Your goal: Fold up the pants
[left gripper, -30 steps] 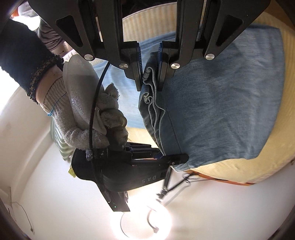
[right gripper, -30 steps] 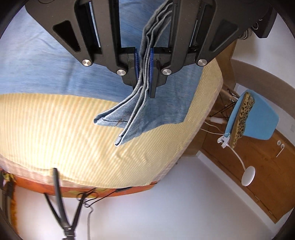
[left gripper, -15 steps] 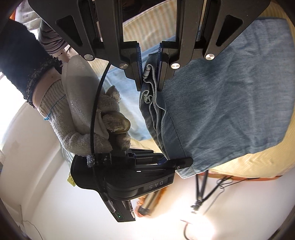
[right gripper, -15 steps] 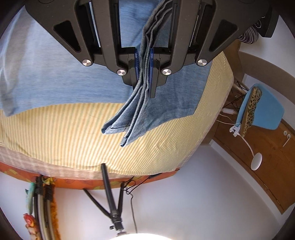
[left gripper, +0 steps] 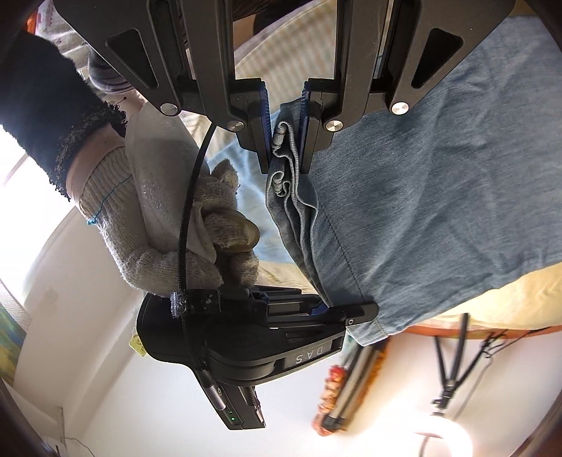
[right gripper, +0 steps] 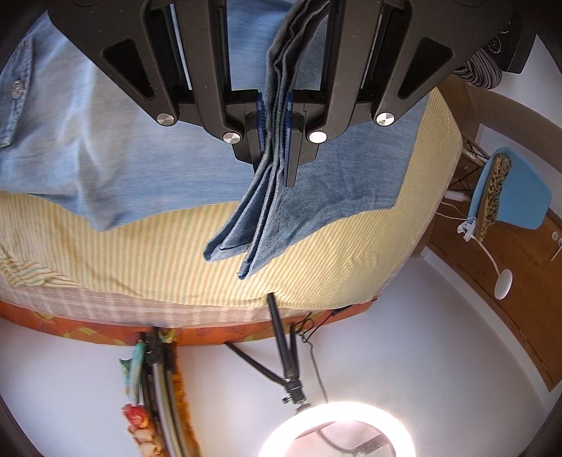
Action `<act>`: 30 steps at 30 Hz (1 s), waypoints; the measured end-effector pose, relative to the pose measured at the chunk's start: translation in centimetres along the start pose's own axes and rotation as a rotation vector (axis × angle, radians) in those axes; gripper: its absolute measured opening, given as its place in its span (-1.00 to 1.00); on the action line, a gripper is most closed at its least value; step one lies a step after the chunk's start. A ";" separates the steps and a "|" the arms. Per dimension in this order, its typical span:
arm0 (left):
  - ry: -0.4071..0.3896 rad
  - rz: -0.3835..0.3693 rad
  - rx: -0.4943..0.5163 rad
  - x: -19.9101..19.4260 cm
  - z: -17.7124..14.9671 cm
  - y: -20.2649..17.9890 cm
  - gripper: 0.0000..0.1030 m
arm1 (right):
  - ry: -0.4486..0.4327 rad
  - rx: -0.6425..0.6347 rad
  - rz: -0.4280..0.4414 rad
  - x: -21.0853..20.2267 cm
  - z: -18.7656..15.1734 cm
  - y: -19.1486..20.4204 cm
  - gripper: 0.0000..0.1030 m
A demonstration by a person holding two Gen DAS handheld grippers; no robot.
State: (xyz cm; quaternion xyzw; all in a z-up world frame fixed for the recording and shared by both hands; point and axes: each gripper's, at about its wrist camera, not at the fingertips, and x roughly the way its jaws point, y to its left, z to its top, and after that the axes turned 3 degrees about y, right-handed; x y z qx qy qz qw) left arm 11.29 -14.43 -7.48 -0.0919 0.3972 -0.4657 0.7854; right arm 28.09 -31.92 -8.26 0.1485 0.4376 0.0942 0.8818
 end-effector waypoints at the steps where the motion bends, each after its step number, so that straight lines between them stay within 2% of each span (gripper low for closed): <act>1: 0.004 -0.008 0.003 0.5 0.3 -0.3 -0.77 | -0.004 0.006 -0.005 -0.4 -0.1 -0.7 -0.82; 20: 0.070 -0.135 0.095 8.3 3.0 -7.1 -0.77 | -0.051 0.055 -0.134 -7.3 -1.4 -10.3 -0.82; 24: 0.084 -0.162 0.116 11.1 4.9 -7.9 -0.77 | -0.062 0.067 -0.163 -8.9 -1.6 -12.5 -0.82; 30: 0.106 -0.209 0.129 14.1 6.1 -9.9 -0.77 | -0.078 0.085 -0.213 -11.5 -1.7 -15.7 -0.82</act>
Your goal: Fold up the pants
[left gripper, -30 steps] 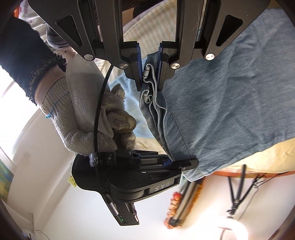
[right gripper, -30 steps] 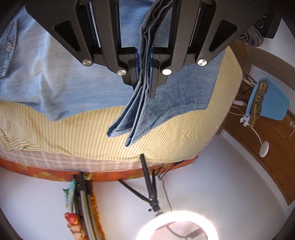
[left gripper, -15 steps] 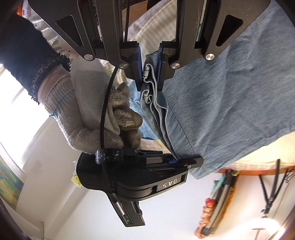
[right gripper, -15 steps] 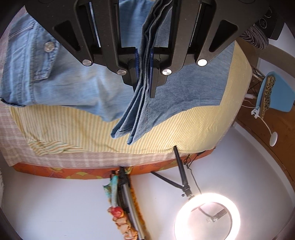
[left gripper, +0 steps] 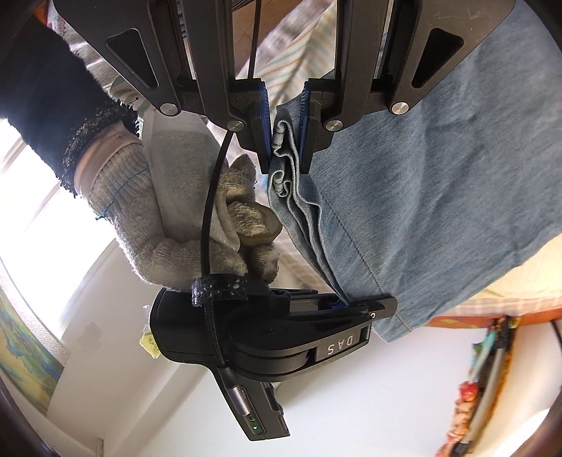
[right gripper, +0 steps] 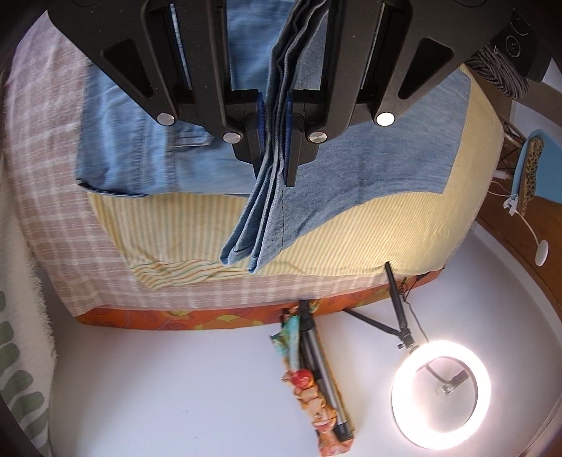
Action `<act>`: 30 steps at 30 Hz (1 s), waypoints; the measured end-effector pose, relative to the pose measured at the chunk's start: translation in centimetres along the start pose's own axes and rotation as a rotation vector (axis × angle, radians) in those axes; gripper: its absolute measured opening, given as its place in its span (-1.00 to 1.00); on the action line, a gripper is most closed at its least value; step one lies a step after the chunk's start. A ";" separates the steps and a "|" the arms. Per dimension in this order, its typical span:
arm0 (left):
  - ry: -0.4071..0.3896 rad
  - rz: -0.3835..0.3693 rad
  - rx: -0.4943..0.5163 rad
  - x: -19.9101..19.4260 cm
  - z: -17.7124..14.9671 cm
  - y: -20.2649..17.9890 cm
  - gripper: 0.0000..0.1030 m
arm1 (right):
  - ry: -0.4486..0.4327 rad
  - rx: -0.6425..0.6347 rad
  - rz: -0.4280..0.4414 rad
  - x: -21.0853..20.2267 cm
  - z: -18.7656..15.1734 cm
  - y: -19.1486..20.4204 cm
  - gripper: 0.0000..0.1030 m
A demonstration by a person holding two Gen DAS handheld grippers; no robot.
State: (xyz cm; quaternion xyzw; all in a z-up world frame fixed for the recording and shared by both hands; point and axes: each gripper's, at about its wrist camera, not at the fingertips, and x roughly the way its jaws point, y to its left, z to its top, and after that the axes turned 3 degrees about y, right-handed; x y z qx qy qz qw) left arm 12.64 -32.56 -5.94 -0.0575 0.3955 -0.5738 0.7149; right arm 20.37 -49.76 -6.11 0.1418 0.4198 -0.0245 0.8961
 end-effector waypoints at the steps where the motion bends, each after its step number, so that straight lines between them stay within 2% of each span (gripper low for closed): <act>1: 0.004 -0.005 0.005 0.6 0.2 -0.1 -0.77 | -0.002 0.004 -0.008 -0.2 0.0 -0.6 -0.82; 8: 0.032 -0.046 0.027 4.2 1.8 -1.2 -0.77 | -0.014 0.034 -0.048 -1.4 0.0 -4.7 -0.83; 17: 0.069 -0.065 0.038 8.7 3.5 -0.3 -0.77 | -0.026 0.058 -0.083 -1.3 -0.4 -8.5 -0.84; 26: 0.118 -0.058 0.020 12.2 4.3 1.2 -0.77 | 0.010 0.101 -0.078 1.2 -1.3 -12.0 -0.85; 30: 0.136 -0.034 0.029 13.2 4.2 0.7 -0.77 | 0.034 0.118 -0.073 2.6 -1.8 -12.9 -0.85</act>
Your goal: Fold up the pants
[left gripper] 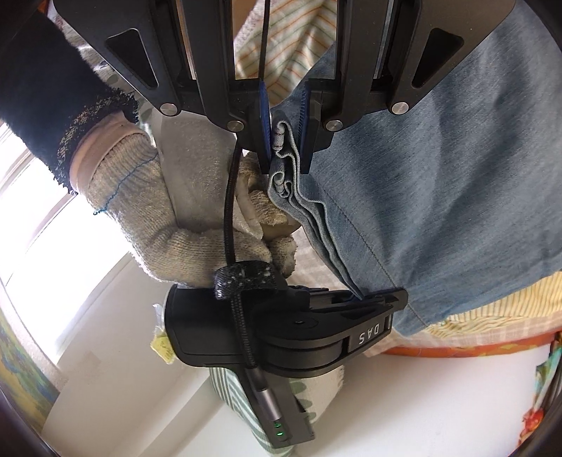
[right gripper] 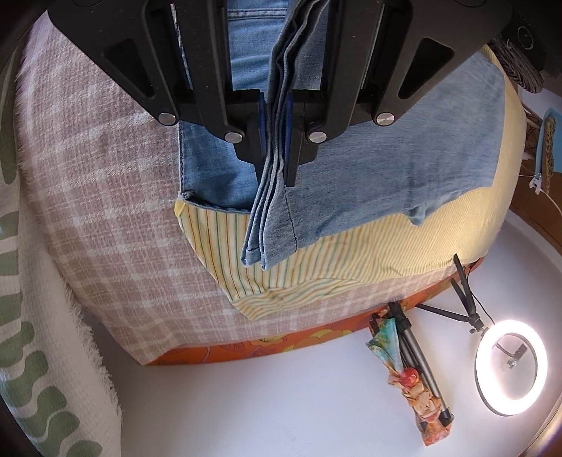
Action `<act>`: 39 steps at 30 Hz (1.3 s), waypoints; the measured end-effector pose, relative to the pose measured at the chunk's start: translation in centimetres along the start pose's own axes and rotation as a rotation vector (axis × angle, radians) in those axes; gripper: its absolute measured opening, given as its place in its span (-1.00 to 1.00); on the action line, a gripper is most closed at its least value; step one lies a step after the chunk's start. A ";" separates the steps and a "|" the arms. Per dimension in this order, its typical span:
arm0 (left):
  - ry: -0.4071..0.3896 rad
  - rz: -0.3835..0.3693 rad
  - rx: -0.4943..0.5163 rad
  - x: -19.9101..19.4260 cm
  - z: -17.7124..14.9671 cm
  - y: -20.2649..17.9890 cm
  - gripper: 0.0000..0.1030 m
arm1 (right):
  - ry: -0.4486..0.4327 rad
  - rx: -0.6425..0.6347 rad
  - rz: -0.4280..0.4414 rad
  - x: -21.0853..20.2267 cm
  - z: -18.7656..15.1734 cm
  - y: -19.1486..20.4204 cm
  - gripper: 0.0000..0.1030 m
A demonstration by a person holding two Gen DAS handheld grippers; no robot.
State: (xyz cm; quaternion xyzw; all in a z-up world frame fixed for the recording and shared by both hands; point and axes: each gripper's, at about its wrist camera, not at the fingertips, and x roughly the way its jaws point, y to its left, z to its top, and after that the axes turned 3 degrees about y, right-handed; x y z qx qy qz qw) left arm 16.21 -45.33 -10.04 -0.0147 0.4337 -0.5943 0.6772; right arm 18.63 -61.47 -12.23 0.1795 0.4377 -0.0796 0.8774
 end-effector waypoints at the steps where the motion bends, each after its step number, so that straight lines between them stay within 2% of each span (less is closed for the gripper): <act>1: 0.005 0.006 0.005 0.2 0.0 -0.2 -0.77 | 0.007 0.004 0.001 0.3 -0.1 -0.2 -0.85; 6: 0.044 0.001 -0.004 0.8 0.2 0.0 -0.71 | 0.030 0.000 -0.006 1.1 -0.2 -0.3 -0.85; 9: 0.074 0.004 0.010 0.5 -0.5 -1.3 -0.47 | 0.044 -0.005 -0.023 1.5 0.0 -0.2 -0.85; 10: 0.072 0.012 0.019 0.2 -0.7 -1.6 -0.45 | 0.050 -0.007 -0.037 1.6 0.0 -0.2 -0.84; 14: 0.058 0.016 0.015 -1.9 -1.2 -1.7 -0.45 | 0.033 -0.022 -0.137 0.6 0.3 0.0 -0.45; 16: 0.043 0.020 0.001 -3.2 -1.5 -1.4 -0.45 | 0.011 -0.021 -0.176 -0.3 0.4 0.0 -0.42; 19: 0.017 0.039 -0.008 -5.0 -1.8 -0.8 -0.45 | -0.023 0.016 -0.156 -2.3 0.3 0.0 -0.40; 22: 0.000 0.058 -0.012 -7.3 -2.4 -0.3 -0.45 | -0.058 0.022 -0.159 -3.9 -0.1 0.9 -0.27; 30: -0.030 0.173 -0.058 -13.5 -5.3 3.1 -0.45 | -0.099 -0.038 -0.097 -5.6 -1.9 7.6 -0.23; 39: -0.090 0.336 -0.189 -21.3 -9.9 9.0 -0.45 | -0.099 -0.138 0.034 -3.8 -5.0 18.0 -0.21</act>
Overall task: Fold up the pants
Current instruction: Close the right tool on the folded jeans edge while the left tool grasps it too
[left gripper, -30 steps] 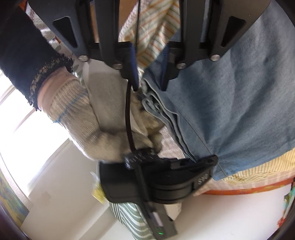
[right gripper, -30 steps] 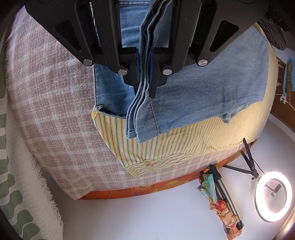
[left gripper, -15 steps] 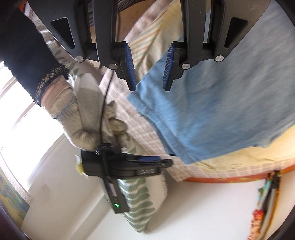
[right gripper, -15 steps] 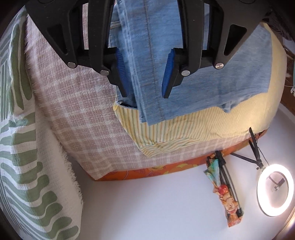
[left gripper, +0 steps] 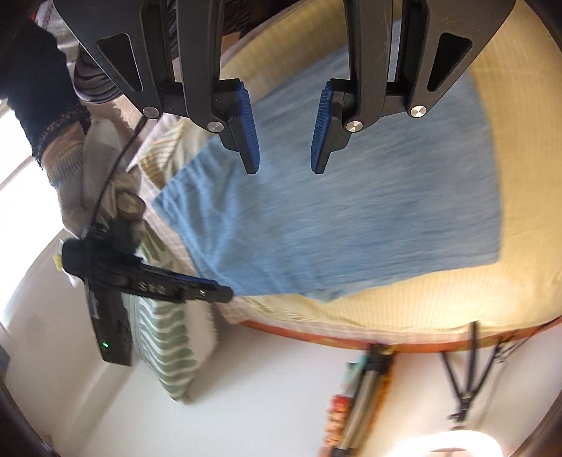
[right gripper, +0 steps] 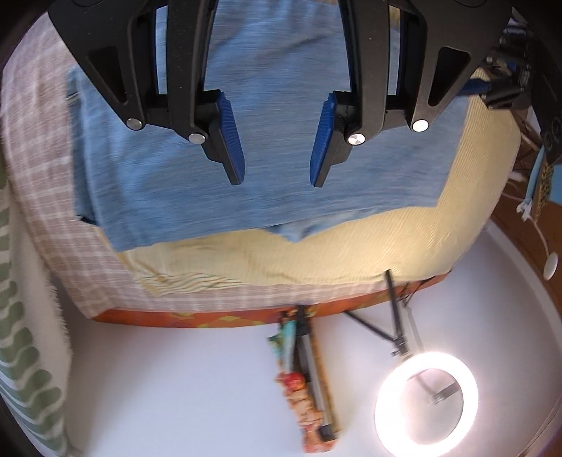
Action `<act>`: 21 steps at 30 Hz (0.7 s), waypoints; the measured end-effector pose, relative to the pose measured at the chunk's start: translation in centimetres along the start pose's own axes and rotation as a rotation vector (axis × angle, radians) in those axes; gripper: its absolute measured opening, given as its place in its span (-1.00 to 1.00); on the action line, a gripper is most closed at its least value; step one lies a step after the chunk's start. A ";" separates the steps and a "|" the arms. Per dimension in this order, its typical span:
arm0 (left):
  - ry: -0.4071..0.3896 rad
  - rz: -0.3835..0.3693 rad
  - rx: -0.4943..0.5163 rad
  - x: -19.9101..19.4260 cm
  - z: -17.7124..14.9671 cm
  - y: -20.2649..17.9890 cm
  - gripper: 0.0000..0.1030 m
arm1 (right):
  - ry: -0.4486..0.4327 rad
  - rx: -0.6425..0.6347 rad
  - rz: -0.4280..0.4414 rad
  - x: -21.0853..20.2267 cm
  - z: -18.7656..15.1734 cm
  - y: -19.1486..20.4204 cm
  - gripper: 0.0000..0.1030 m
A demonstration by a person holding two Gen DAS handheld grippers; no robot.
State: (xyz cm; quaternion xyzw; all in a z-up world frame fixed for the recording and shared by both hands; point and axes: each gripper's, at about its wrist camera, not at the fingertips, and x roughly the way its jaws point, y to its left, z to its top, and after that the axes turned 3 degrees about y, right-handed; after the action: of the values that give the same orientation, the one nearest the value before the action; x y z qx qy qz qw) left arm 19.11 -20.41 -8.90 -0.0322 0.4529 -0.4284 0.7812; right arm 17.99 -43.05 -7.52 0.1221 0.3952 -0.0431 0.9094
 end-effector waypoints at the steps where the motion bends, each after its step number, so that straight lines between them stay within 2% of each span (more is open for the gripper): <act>1: -0.009 0.019 -0.019 -0.2 -0.3 0.8 -0.42 | 0.006 -0.008 0.017 0.3 -0.2 1.0 -0.21; 3: -0.025 0.051 -0.062 -0.9 -1.2 2.5 -0.30 | 0.024 -0.029 0.048 1.2 -0.5 3.2 -0.20; 6: -0.013 0.059 -0.133 -1.6 -2.5 4.8 -0.29 | 0.058 -0.076 0.085 2.6 -0.6 6.6 -0.20; 9: -0.016 0.088 -0.152 -1.9 -3.7 6.3 -0.29 | 0.100 -0.128 0.086 3.9 -0.6 9.5 -0.20; 15: -0.020 0.063 -0.230 -2.3 -5.4 8.7 -0.29 | 0.186 -0.205 0.134 7.4 -0.3 15.0 -0.20; 21: -0.024 0.020 -0.274 -2.3 -5.9 9.8 -0.29 | 0.325 -0.184 0.186 12.3 0.2 19.0 -0.19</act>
State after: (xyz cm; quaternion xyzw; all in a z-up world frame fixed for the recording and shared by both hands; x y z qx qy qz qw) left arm 20.48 -10.63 -15.09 -0.1394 0.4980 -0.3544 0.7791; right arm 29.92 -24.55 -12.80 0.0796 0.5259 0.0974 0.8412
